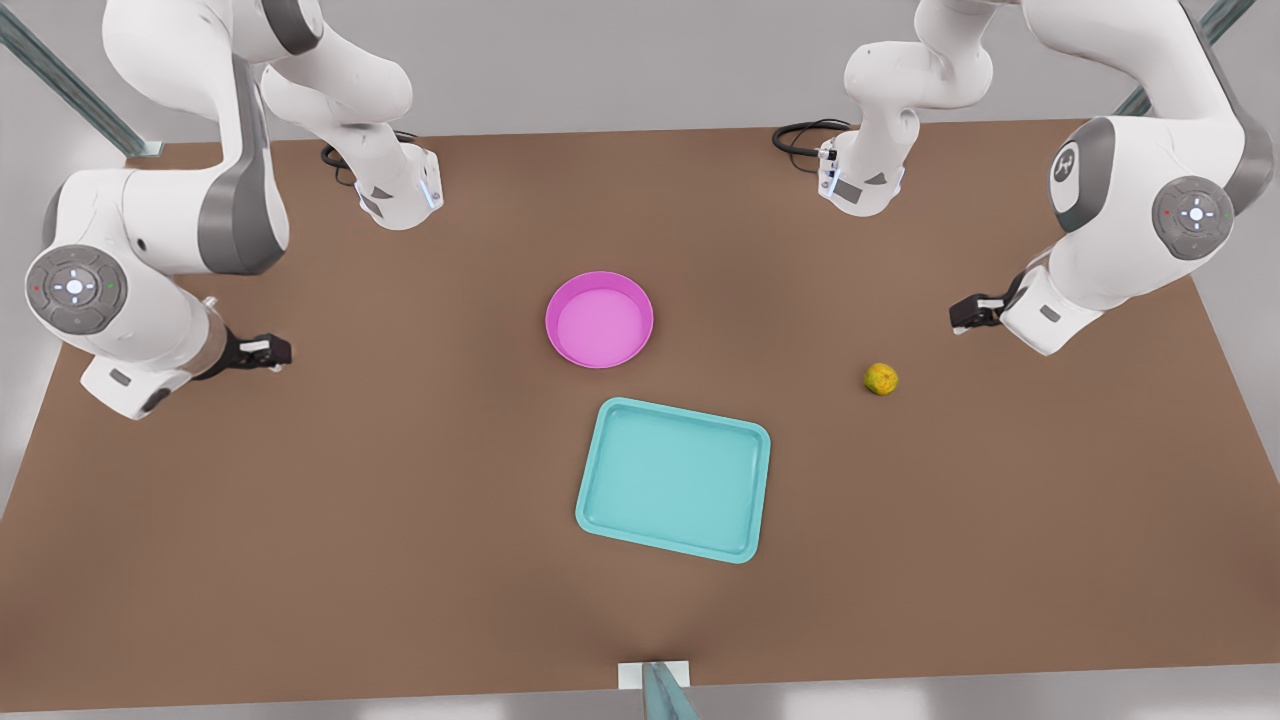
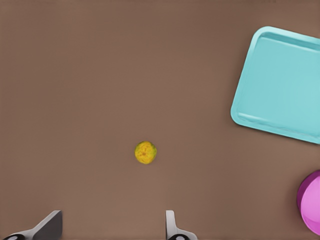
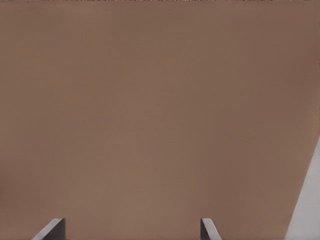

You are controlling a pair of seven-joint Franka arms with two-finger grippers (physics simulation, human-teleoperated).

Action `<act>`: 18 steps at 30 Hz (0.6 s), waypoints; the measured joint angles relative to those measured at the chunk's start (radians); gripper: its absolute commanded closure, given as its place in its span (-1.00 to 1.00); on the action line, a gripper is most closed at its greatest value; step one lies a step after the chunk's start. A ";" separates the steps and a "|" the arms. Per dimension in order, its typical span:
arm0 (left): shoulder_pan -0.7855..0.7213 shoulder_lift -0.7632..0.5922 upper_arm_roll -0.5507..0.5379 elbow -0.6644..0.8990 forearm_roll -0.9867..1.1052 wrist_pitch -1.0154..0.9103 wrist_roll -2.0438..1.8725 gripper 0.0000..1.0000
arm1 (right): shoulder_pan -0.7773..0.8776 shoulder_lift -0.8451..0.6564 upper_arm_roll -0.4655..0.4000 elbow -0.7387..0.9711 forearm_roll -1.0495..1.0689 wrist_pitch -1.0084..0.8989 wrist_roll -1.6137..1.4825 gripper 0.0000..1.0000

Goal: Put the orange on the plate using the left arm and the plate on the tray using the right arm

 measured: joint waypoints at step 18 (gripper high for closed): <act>-0.069 0.168 0.066 -0.543 0.005 0.550 -0.026 -1.00 | -0.014 0.038 0.008 0.006 -0.005 0.096 -0.014 -1.00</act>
